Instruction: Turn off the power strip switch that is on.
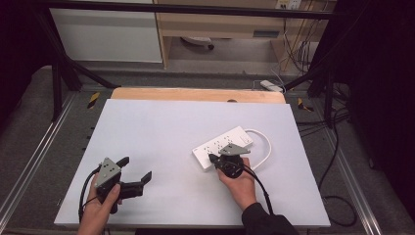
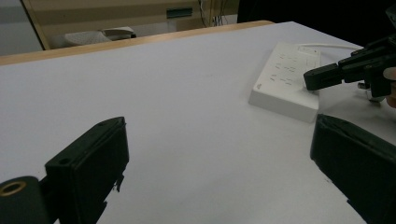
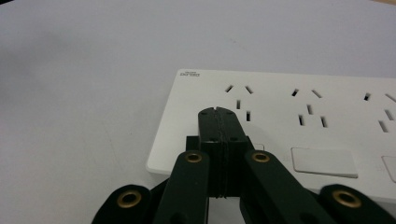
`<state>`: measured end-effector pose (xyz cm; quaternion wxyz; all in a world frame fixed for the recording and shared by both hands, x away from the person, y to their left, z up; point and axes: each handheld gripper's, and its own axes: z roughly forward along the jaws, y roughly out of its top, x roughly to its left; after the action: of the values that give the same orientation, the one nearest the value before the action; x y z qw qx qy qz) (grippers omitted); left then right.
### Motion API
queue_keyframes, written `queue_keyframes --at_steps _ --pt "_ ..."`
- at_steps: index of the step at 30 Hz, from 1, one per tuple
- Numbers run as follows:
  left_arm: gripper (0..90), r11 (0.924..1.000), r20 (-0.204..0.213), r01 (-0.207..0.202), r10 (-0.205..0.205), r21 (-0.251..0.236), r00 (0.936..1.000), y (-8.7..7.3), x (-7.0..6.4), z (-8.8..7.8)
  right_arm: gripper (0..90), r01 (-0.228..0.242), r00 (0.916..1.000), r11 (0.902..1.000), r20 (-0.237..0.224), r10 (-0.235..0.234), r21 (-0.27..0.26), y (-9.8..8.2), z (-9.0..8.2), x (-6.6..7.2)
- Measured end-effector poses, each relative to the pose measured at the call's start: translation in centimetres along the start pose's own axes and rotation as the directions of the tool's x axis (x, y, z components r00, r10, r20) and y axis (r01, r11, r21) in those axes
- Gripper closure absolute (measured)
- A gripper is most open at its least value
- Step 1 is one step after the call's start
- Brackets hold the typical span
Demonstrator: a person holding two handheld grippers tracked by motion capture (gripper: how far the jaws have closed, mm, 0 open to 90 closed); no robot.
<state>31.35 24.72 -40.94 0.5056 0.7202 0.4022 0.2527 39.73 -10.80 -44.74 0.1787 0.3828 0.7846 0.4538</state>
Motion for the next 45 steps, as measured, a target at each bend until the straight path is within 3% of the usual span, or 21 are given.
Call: queue_keyframes --at_steps 19,36,45 --pt "4.3 1.0000 0.001 0.001 -0.001 0.004 1.0000 0.0 0.0 0.0 90.0 0.017 0.9998 0.9998 -0.005 -0.017 -0.012 -0.4 0.2 0.4" --pt "4.3 0.9999 0.002 0.013 -0.013 0.004 0.9999 -0.1 0.1 0.2 90.0 0.008 0.9999 0.9999 -0.015 -0.008 0.007 0.0 0.5 0.3" --pt "4.3 0.9999 -0.003 0.012 -0.012 0.004 0.9999 0.0 0.1 0.2 90.0 0.007 0.9997 0.9999 -0.023 -0.007 -0.010 0.9 0.4 0.4"
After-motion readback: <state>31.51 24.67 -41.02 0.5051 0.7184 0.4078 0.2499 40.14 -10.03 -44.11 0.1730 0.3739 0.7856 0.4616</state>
